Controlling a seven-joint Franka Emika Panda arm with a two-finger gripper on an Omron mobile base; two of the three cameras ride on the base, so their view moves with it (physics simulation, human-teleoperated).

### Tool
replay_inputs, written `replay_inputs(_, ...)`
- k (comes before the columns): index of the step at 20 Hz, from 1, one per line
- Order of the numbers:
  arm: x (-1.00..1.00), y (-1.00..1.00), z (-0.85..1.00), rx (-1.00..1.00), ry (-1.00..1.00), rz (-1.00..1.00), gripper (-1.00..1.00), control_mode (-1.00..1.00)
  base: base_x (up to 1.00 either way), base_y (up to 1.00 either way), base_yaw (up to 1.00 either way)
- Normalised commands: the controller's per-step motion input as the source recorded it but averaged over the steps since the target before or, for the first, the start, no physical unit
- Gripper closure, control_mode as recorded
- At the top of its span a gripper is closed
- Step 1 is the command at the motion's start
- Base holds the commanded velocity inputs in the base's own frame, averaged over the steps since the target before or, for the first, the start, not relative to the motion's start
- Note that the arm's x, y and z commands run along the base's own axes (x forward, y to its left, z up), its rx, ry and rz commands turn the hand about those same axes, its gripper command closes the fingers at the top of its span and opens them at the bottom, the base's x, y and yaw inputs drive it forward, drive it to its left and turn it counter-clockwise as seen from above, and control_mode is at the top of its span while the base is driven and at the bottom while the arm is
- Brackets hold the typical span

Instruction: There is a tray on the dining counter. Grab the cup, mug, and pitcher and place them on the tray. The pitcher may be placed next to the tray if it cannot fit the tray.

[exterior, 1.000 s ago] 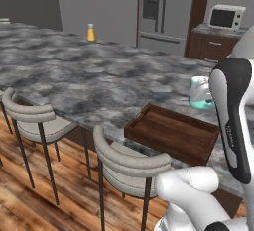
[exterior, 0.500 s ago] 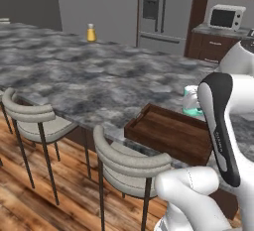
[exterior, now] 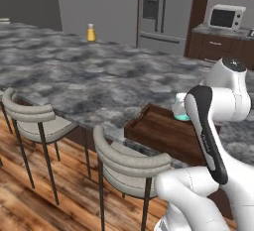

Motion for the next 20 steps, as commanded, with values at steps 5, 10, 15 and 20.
replay_inputs(5, 0.58, 0.0, -0.33, 0.0, 0.0, 0.0, 1.0, -1.0, 0.0, 0.0, 0.0)
replay_inputs(10, 0.57, 0.0, -0.26, 0.0, 0.0, 0.0, 1.0, -1.0, 0.0, 0.0, 0.0)
replay_inputs(15, 0.53, 0.0, -0.27, 0.0, 0.01, 0.0, 1.0, -1.0, 0.0, 0.0, 0.0)
replay_inputs(20, 0.54, 0.0, -0.34, 0.0, 0.0, 0.0, 1.0, -1.0, 0.0, 0.0, 0.0)
